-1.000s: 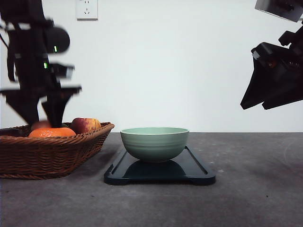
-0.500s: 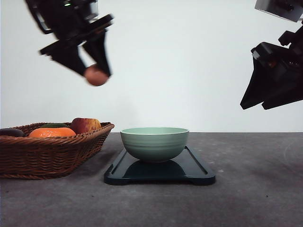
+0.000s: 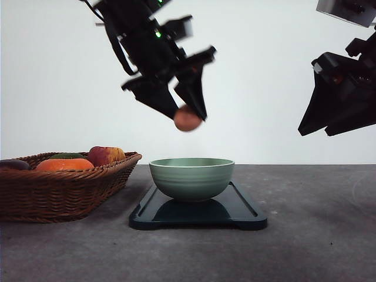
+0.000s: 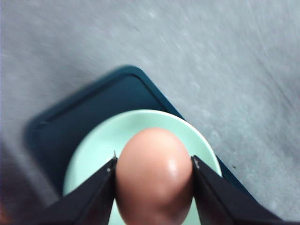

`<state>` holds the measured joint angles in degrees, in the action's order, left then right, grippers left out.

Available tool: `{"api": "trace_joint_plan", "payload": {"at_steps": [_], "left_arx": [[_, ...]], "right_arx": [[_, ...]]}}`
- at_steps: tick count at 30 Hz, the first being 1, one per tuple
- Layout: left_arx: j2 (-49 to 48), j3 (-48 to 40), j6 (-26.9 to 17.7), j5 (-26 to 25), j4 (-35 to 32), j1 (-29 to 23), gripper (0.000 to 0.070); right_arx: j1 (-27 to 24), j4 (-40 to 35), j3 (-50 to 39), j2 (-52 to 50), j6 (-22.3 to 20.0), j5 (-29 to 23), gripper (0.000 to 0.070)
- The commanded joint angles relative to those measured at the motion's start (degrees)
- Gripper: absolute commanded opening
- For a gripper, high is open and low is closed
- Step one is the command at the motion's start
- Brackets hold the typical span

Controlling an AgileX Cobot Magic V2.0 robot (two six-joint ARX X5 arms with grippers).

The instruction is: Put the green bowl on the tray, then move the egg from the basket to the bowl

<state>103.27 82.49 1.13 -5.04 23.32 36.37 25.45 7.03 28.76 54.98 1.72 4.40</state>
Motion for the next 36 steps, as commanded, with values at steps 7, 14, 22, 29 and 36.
{"api": "trace_joint_plan", "payload": {"at_steps": [7, 14, 22, 29, 36], "left_arx": [[6.76, 1.30, 0.68, 1.03, -4.02, 1.84, 0.0225], [10.65, 1.30, 0.85, 1.65, -4.92, 1.94, 0.0226], [13.58, 1.30, 0.85, 1.71, -4.53, 1.94, 0.0227], [13.68, 1.30, 0.85, 1.71, -3.99, 1.94, 0.0282], [13.54, 1.57, 0.85, 1.69, -0.48, 1.89, 0.0402]], "right_arx": [[0.22, -0.61, 0.08, 0.35, -0.42, 0.04, 0.0329], [0.22, -0.61, 0.08, 0.35, -0.42, 0.04, 0.0329], [0.22, -0.61, 0.08, 0.35, -0.39, 0.04, 0.0329], [0.22, -0.59, 0.08, 0.35, -0.41, 0.04, 0.0329], [0.22, -0.59, 0.08, 0.35, -0.41, 0.04, 0.0329]]}}
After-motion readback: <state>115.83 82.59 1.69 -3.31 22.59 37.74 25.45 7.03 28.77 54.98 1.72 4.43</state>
